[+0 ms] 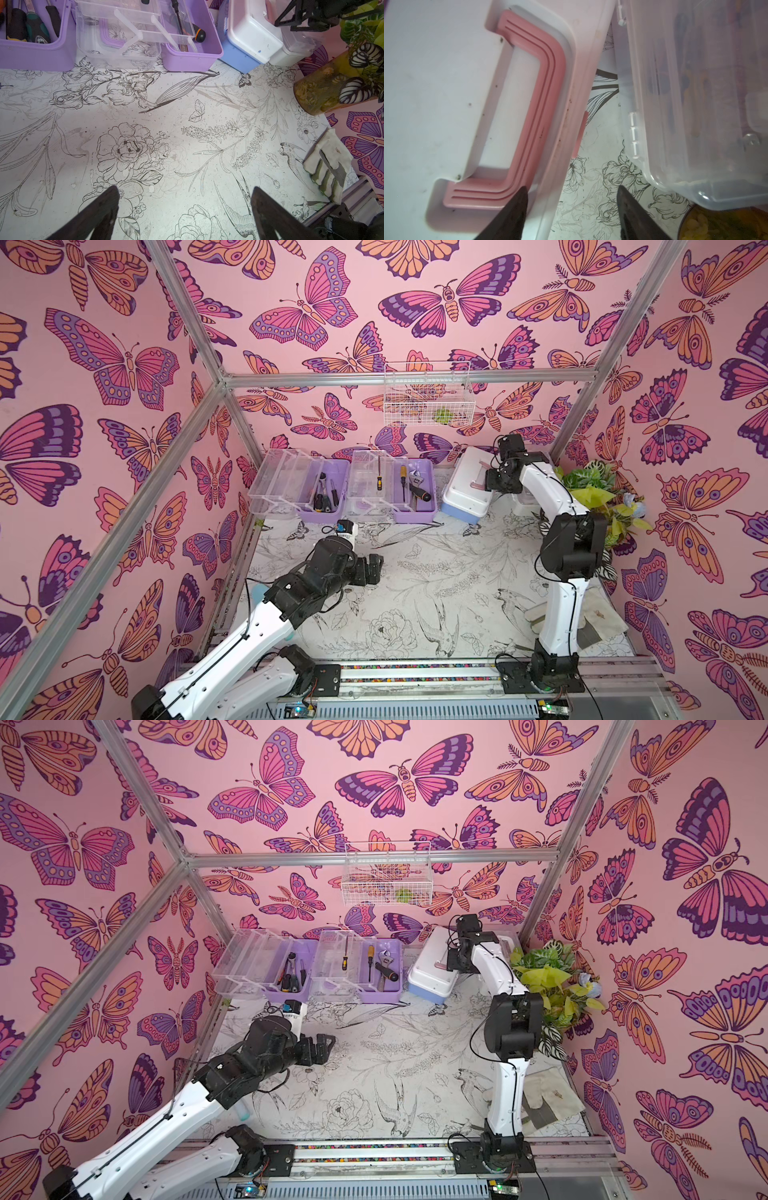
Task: Close toolboxes
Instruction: Adjust the toolbox at the center of the board.
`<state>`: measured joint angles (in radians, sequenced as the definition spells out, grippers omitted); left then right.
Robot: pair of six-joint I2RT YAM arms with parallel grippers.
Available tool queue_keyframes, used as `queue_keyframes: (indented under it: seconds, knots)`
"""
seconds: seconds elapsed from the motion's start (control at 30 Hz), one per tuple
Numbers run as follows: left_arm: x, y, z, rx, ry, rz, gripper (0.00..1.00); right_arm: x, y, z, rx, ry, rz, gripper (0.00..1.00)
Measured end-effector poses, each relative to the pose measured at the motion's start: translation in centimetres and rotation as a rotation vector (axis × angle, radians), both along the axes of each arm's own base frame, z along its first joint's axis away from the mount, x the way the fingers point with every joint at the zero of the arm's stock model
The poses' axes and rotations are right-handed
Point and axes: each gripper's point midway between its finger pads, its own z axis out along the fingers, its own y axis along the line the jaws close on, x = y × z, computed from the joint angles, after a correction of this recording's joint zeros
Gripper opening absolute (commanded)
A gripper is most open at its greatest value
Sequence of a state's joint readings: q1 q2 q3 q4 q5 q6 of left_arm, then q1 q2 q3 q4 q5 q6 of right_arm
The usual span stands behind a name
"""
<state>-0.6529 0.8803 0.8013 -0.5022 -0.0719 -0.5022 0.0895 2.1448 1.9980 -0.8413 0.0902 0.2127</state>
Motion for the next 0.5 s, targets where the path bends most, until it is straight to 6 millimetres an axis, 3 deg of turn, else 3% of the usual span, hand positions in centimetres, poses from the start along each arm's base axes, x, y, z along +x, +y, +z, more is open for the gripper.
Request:
queue_keyframes:
  seconds: [0.23,0.5]
  knots:
    - [0.0,0.0,-0.1,0.003,0.004,0.0,0.99,0.0,1.4,0.0,0.116,0.007,-0.024,0.68]
    - [0.0,0.0,-0.1,0.003,0.003,0.0,0.99,2.2,2.7,-0.4,0.133,0.017,-0.03,0.64]
